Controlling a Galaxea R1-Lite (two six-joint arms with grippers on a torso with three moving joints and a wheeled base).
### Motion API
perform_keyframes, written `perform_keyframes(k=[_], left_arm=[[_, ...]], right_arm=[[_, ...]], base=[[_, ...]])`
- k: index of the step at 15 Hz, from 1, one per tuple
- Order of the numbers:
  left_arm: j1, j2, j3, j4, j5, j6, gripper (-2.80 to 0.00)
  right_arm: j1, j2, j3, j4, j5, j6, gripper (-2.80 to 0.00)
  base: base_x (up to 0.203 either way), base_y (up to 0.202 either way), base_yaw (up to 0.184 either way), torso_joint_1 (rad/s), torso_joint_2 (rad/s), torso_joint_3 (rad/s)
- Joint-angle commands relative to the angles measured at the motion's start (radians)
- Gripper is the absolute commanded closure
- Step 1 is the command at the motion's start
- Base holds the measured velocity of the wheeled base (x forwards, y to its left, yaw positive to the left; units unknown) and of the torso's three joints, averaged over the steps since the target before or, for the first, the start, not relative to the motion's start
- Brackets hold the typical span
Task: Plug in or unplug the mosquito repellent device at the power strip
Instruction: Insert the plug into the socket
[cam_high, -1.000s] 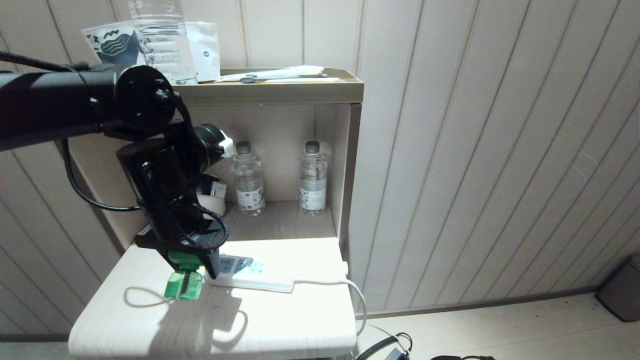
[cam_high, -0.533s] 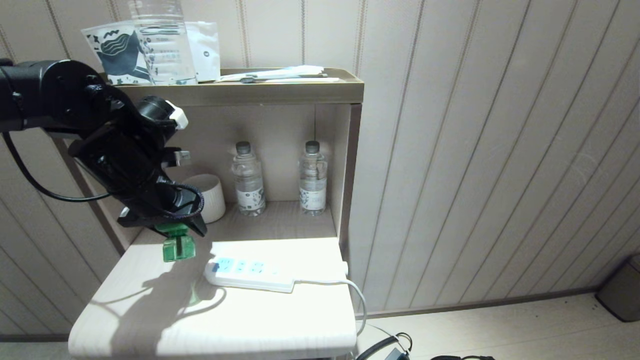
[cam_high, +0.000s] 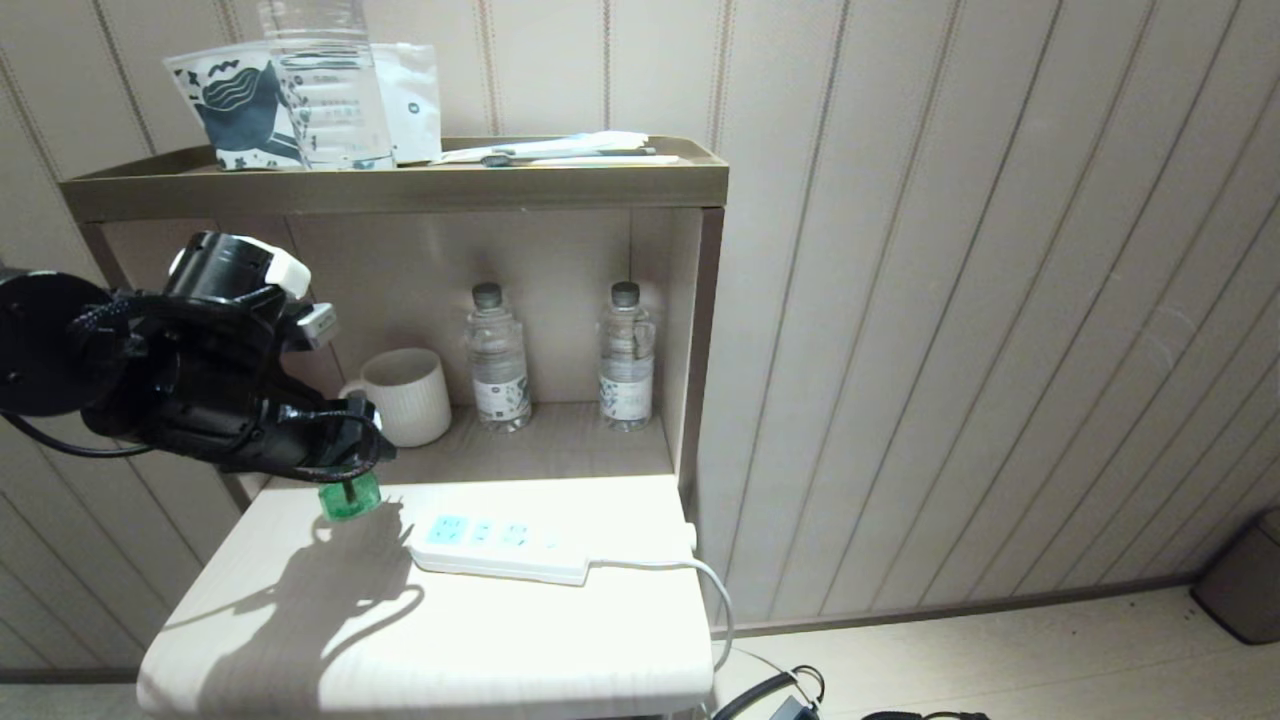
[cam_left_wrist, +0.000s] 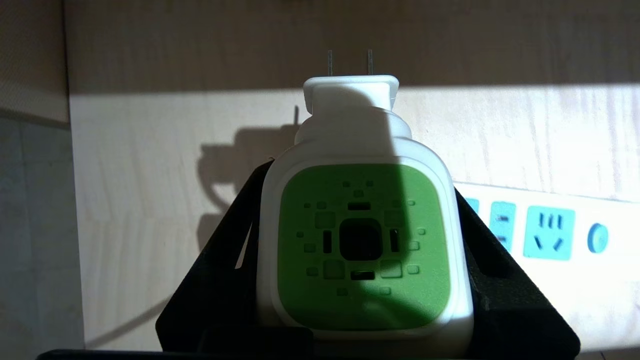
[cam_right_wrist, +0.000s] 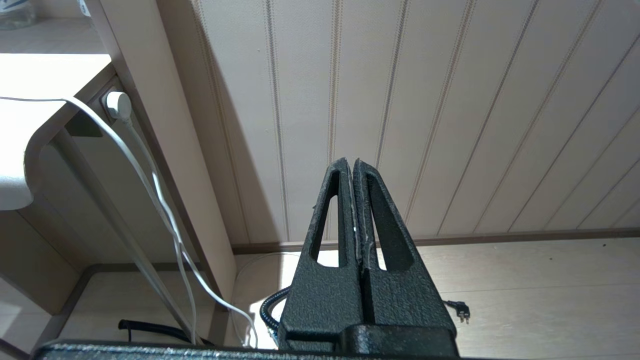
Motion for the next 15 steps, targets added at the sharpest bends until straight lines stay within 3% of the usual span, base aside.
perform_keyframes(k=[1, 6, 15], left_arm=[[0.004, -0.026, 0.101, -0.152, 0.02, -0.001, 0.0], [0.005, -0.022, 0.391, -0.549, 0.087, 0.0, 0.0], [0.006, 0.006, 0.515, -0.741, 0.113, -0.015, 0.0]], right_arm=[[0.0, 0.0, 0.0, 0.0, 0.0, -0.001, 0.0], [0.0, 0.0, 0.0, 0.0, 0.0, 0.0, 0.0], [0.0, 0.0, 0.0, 0.0, 0.0, -0.001, 0.0]], base=[[0.0, 0.0, 0.0, 0.0, 0.0, 0.0], [0.0, 0.0, 0.0, 0.0, 0.0, 0.0], [0.0, 0.0, 0.0, 0.0, 0.0, 0.0]])
